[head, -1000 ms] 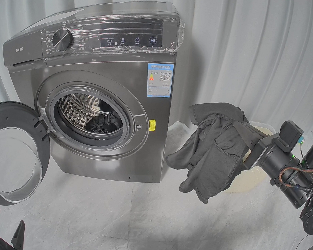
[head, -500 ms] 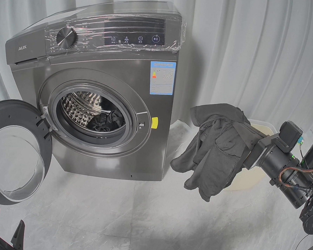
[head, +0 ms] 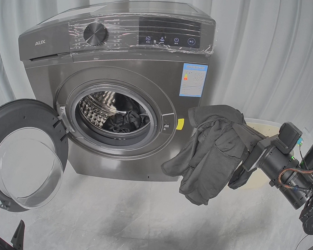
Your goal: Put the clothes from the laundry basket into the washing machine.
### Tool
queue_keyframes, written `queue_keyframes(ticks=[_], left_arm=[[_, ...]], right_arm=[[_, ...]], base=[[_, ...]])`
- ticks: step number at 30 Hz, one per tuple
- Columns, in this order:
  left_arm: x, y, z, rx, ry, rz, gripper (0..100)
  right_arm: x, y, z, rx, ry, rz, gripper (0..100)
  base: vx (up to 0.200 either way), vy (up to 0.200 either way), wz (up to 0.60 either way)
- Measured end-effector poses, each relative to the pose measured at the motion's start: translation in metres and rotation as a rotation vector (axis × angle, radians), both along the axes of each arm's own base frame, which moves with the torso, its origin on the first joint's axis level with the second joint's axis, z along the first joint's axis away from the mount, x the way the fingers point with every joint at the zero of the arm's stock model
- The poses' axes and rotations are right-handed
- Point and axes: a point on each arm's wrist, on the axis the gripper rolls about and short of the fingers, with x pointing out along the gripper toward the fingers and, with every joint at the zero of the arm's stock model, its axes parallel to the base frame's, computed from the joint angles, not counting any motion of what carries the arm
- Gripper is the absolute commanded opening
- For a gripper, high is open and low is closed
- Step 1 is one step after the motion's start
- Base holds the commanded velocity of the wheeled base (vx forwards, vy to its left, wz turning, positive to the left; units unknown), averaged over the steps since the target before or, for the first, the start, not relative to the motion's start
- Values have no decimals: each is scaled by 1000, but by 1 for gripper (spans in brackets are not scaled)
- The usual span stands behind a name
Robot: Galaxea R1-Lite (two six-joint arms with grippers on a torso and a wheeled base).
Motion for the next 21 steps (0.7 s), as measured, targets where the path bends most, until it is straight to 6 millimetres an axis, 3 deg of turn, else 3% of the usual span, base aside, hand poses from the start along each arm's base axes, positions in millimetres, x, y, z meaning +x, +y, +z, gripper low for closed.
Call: queue_keyframes(ticks=[14,21], left_arm=[[0,0,0,0,0,0,100],[0,0,0,-1,0,-1,100]], right_arm=[[0,0,-1,-4,5,-1,0],[0,0,-2,-4,5,1,0]], base=[[0,0,0],[0,200,0]])
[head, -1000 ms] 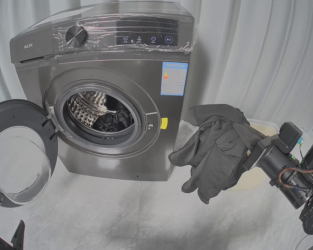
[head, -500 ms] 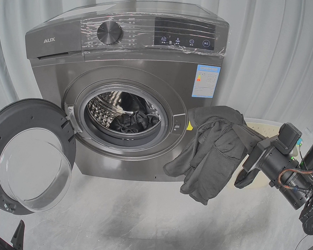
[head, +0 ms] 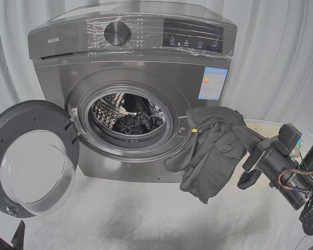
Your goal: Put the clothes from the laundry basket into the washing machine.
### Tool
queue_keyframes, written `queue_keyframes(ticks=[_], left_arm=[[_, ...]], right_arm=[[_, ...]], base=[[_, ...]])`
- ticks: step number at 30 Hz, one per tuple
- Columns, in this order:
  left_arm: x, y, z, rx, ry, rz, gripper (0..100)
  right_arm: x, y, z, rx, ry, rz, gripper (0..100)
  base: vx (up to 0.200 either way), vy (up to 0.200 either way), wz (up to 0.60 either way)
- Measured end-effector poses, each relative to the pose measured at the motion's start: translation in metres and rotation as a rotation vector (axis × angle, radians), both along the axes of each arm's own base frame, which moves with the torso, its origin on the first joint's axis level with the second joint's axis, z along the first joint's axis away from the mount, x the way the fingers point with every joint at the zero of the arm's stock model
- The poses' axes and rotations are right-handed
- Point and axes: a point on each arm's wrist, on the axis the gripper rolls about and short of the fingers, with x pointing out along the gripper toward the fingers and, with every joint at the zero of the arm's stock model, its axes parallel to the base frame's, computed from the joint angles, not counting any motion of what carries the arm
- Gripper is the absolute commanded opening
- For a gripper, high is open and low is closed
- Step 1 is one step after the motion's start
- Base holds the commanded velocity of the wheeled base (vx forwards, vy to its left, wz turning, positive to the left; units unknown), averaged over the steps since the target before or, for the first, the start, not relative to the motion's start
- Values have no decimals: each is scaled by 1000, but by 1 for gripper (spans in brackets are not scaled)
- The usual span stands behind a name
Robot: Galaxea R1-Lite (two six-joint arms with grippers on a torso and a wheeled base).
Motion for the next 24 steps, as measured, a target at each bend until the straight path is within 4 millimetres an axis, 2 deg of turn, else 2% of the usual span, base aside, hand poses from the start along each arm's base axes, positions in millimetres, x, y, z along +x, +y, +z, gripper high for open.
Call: queue_keyframes(ticks=[5,24], left_arm=[[0,0,0,-1,-1,0,100],[0,0,0,0,0,1,100]], right_arm=[[0,0,0,0,0,-1,0],[-1,0,-2,-5,6,2,0]], base=[[0,200,0],[0,0,0]])
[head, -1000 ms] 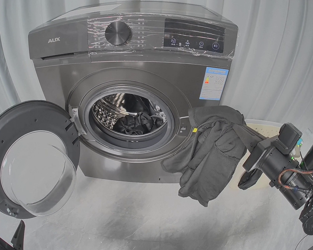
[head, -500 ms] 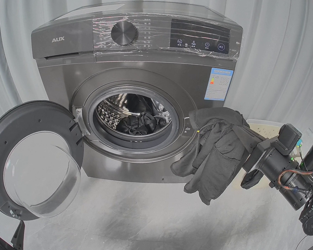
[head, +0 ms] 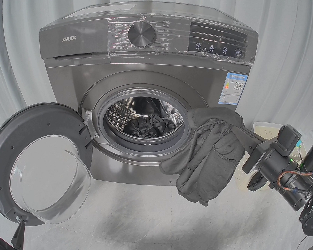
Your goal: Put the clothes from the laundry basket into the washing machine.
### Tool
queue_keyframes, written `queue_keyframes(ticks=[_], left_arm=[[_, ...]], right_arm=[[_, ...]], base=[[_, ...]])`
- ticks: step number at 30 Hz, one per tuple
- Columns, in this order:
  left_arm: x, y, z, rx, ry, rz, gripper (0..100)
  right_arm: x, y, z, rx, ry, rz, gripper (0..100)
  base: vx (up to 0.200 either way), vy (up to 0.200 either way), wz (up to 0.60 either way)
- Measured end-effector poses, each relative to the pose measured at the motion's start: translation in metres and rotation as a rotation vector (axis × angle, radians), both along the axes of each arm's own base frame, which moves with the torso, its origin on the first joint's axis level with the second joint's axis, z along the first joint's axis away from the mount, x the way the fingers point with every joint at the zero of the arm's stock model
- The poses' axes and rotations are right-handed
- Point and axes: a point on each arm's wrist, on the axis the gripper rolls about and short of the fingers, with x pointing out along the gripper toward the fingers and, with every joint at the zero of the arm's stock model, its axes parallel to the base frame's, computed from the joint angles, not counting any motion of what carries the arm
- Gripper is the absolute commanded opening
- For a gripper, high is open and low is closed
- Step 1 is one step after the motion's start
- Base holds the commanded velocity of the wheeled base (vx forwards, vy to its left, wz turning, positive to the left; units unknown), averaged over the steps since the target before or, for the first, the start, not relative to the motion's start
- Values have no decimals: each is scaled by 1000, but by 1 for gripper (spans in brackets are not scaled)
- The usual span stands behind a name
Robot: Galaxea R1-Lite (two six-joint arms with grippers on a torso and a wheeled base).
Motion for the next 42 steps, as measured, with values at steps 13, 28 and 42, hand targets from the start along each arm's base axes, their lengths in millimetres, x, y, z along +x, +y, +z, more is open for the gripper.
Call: queue_keyframes(ticks=[13,28,42], left_arm=[[0,0,0,1,0,-1,100],[0,0,0,1,0,-1,100],[0,0,0,8,0,0,100]], right_arm=[[0,0,0,1,-1,0,0],[0,0,-2,-4,5,1,0],[-3,3,-3,-7,9,18,0]], base=[[0,77,0],[0,13,0],[0,86,0]])
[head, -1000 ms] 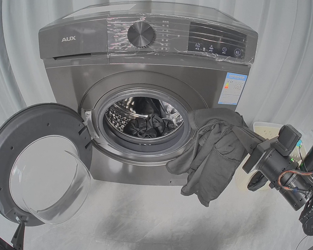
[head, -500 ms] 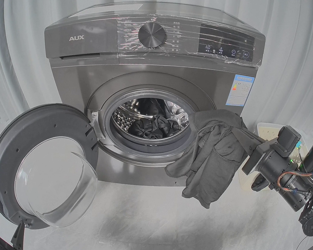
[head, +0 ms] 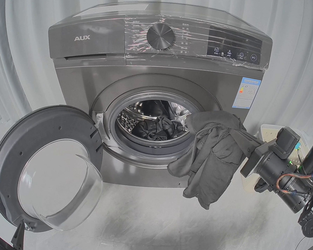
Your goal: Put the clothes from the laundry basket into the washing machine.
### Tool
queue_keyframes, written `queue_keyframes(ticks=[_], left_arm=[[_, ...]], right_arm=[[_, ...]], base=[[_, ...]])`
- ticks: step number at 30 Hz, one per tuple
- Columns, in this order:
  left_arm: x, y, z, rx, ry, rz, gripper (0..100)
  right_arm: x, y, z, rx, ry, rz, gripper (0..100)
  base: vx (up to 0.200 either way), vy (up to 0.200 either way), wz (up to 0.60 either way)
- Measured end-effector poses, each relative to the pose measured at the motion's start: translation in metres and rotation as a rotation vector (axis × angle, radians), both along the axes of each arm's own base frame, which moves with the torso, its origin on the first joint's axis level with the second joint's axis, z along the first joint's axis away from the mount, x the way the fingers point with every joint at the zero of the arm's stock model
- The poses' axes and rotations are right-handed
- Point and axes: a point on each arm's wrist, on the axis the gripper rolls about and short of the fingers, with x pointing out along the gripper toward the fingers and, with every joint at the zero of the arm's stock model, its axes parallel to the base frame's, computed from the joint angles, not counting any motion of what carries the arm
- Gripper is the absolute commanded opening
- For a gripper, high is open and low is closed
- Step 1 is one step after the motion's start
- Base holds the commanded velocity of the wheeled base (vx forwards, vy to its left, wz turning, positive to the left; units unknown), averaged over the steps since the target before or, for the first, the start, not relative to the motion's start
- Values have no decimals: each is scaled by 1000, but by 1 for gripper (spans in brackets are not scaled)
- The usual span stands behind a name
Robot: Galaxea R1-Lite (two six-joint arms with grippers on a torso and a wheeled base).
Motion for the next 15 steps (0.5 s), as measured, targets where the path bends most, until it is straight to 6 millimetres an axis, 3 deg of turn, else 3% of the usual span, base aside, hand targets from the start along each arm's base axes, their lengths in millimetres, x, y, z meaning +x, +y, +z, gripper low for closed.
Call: queue_keyframes(ticks=[15], left_arm=[[0,-1,1,32,-6,-27,100]], right_arm=[[-10,11,-10,-22,40,63,0]], base=[[0,0,0]])
